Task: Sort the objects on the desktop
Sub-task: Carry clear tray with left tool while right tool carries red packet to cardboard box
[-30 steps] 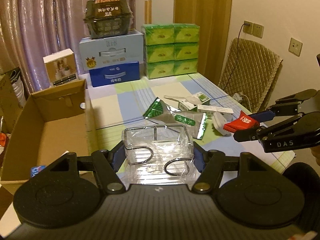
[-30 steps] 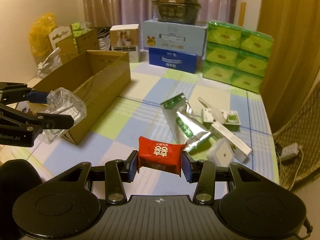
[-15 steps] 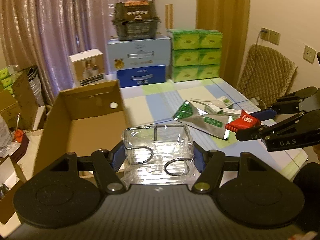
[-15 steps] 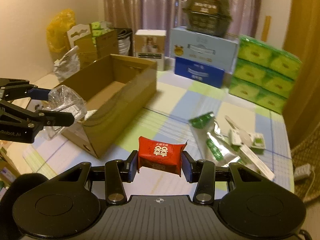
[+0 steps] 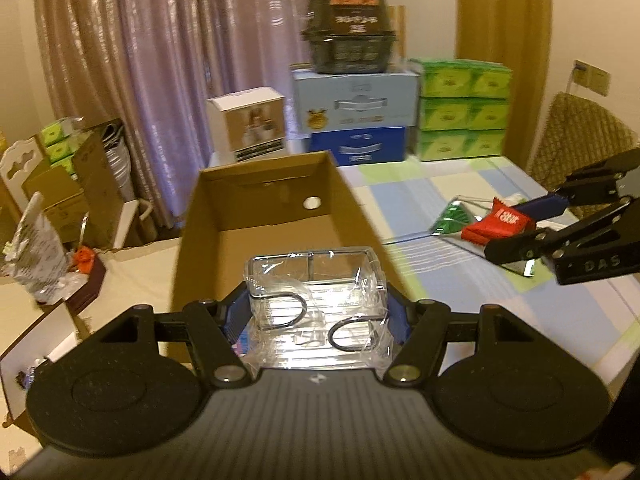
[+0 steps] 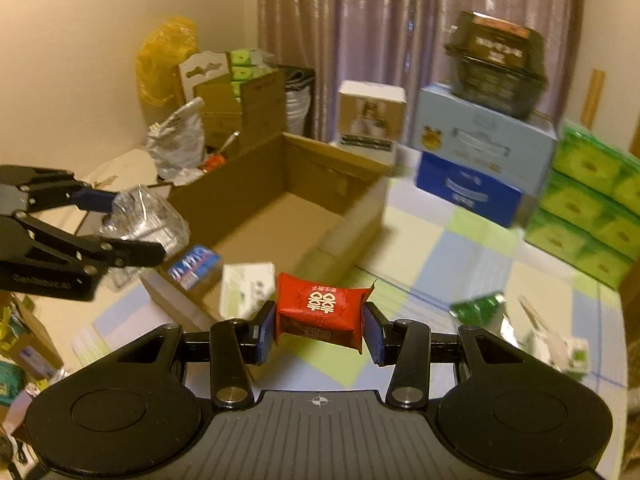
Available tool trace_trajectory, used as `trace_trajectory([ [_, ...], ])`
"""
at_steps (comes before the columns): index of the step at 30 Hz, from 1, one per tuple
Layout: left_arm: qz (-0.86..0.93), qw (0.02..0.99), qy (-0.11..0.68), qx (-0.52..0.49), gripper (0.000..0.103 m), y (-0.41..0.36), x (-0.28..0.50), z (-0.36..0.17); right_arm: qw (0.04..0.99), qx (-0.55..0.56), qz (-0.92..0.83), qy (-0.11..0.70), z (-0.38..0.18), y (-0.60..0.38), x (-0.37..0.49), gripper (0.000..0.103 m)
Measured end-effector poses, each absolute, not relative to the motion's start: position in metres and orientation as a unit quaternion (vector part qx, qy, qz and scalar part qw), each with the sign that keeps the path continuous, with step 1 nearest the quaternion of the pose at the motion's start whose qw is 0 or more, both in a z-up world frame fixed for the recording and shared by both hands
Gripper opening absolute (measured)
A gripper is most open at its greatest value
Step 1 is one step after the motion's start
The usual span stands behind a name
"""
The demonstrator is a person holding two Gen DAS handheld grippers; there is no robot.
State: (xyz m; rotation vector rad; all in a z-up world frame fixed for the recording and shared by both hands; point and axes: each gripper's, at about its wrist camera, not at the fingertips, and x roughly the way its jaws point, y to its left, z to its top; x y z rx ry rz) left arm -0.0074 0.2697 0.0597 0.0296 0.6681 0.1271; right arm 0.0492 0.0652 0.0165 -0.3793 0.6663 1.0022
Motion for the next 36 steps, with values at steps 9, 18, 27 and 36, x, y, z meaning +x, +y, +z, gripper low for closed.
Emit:
trace_trajectory([
  [9, 0.084, 0.937, 0.338, 0.017, 0.063, 0.316, 0.015, 0.048, 0.795, -0.172, 0.494, 0.307, 0.015, 0.131, 0.061, 0.042],
  [18, 0.08, 0.933, 0.35, 0.02, 0.063, 0.333, 0.039, 0.035, 0.794, -0.16, 0.49, 0.322, 0.0, 0.162, 0.081, 0.042],
  [27, 0.072, 0.93, 0.36, 0.017, 0.063, 0.339, 0.055, 0.022, 0.791, -0.154, 0.484, 0.34, -0.015, 0.168, 0.092, 0.042],
  [36, 0.071, 0.929, 0.363, 0.014, 0.063, 0.347, 0.063, 0.015, 0.79, -0.147, 0.483, 0.347, -0.02, 0.174, 0.098, 0.042],
])
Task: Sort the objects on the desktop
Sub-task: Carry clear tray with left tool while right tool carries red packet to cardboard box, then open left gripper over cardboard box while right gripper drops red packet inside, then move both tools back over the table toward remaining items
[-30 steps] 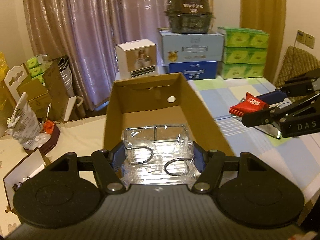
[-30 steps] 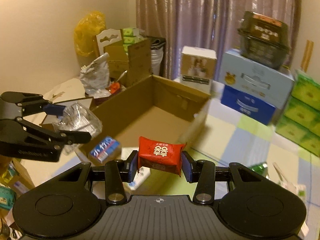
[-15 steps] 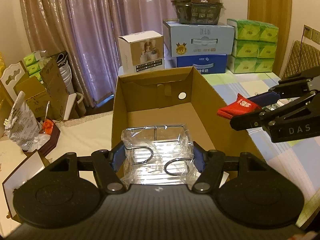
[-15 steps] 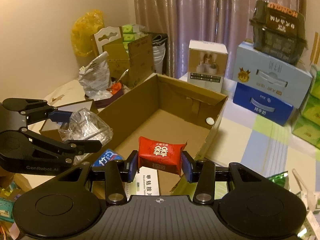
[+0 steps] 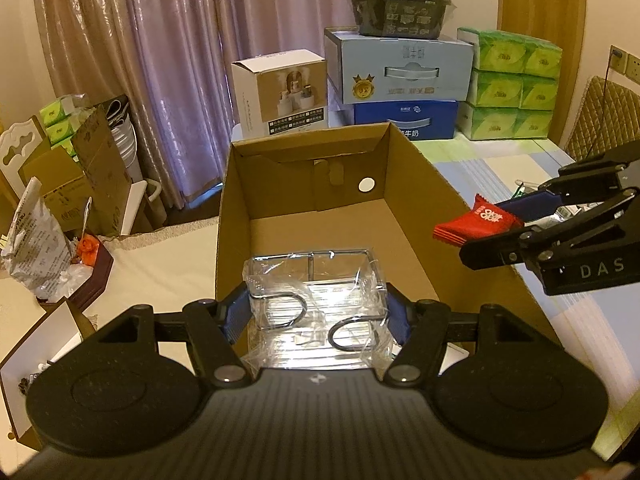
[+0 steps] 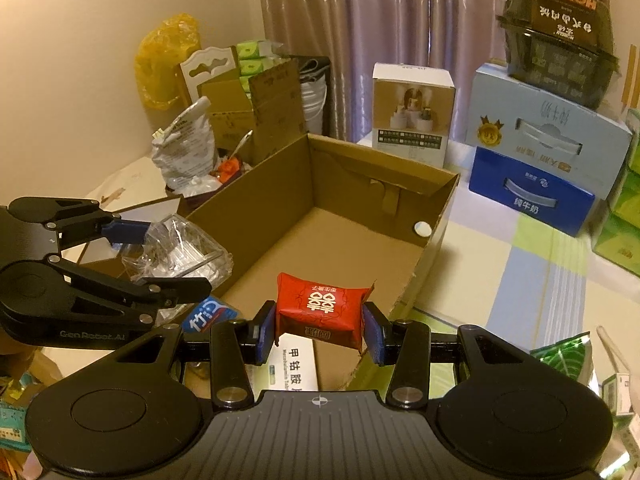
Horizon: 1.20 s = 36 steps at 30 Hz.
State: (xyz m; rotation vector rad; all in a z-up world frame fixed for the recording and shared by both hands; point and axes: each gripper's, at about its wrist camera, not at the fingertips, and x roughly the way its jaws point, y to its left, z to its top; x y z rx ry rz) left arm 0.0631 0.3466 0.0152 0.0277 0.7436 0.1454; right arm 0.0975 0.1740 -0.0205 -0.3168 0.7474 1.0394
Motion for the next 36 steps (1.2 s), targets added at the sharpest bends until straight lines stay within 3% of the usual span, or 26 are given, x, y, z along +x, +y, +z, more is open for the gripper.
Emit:
trace_trajectory([
  [14, 0.082, 0.934, 0.347, 0.008, 0.074, 0.356, 0.048, 0.02, 0.786, -0.133, 0.487, 0.357, -0.027, 0.189, 0.101, 0.043],
  [18, 0.084, 0.934, 0.348, 0.013, 0.074, 0.354, 0.042, 0.023, 0.789, -0.114, 0.487, 0.356, -0.025, 0.19, 0.102, 0.067],
  [25, 0.086, 0.933, 0.349, 0.015, 0.078, 0.346, 0.032, 0.024, 0.806, -0.091, 0.475, 0.343, -0.013, 0.167, 0.105, 0.072],
  [36, 0.068, 0.943, 0.326, 0.008, 0.091, 0.298, 0.011, 0.045, 0.839, -0.041, 0.414, 0.35, -0.007, 0.058, 0.097, 0.095],
])
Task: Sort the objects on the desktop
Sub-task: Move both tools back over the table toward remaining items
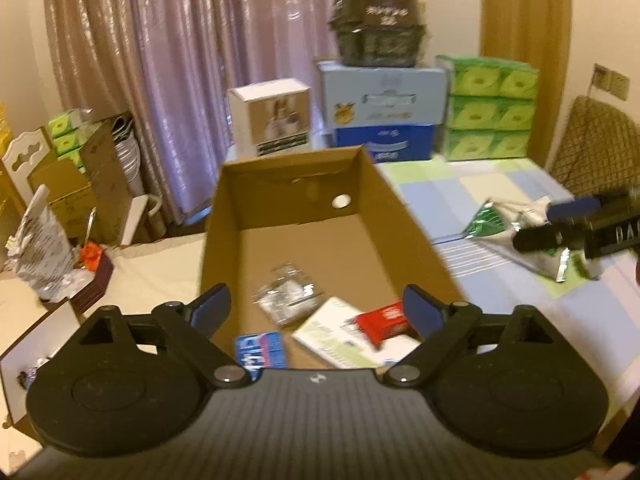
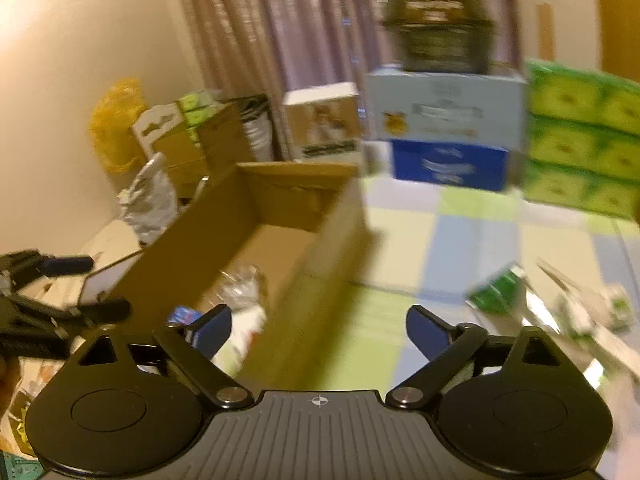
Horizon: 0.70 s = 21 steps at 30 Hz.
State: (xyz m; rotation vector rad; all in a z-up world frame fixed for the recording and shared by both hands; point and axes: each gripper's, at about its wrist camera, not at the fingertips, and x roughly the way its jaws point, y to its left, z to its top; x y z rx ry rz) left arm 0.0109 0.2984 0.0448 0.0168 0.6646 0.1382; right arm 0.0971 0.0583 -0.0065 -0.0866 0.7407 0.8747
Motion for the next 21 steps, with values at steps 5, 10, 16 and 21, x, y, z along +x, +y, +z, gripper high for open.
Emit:
trace_trajectory([
  [5, 0.034, 0.947, 0.318, -0.001, 0.098, 0.259, 0.008, 0.053, 0.855, -0.023, 0.366, 0.367, -0.015, -0.008, 0.088, 0.099],
  [10, -0.004, 0.949, 0.314, -0.002, 0.101, 0.213, 0.01, 0.056, 0.869, -0.024, 0.32, 0.376, -0.023, -0.073, 0.08, 0.101],
  [16, -0.051, 0.946, 0.321, -0.001, 0.102, 0.158, 0.02, 0.051, 0.883, -0.009, 0.272, 0.383, -0.027, -0.138, 0.075, 0.101],
  [21, -0.078, 0.937, 0.342, -0.003, 0.102, 0.12, 0.032, 0.036, 0.889, 0.004, 0.25, 0.384, -0.026, -0.175, 0.073, 0.101],
])
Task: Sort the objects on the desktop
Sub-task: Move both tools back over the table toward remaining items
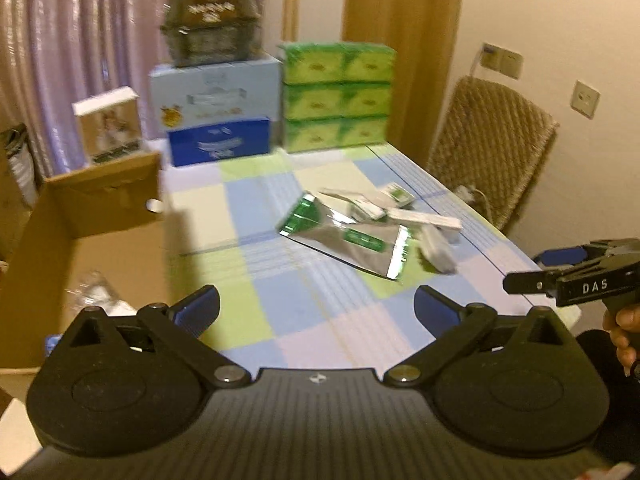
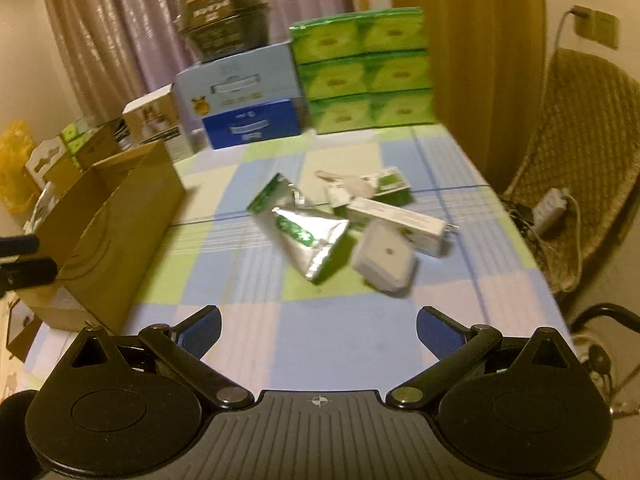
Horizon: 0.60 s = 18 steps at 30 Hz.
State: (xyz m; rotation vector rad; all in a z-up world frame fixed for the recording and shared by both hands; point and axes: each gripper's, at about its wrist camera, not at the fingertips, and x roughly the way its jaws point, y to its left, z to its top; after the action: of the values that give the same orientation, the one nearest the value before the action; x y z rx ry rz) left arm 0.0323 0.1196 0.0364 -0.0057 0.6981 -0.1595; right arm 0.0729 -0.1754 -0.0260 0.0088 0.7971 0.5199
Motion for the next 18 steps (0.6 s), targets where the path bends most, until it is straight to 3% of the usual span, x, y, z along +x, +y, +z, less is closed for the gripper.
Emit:
trace_trajectory([
  [18, -0.112, 0.917, 0.382, -0.016, 0.102, 0.071, 0.049, 0.006, 0.893, 0.038, 0.228, 0.385, -0.025, -0.215, 0.079, 0.101],
])
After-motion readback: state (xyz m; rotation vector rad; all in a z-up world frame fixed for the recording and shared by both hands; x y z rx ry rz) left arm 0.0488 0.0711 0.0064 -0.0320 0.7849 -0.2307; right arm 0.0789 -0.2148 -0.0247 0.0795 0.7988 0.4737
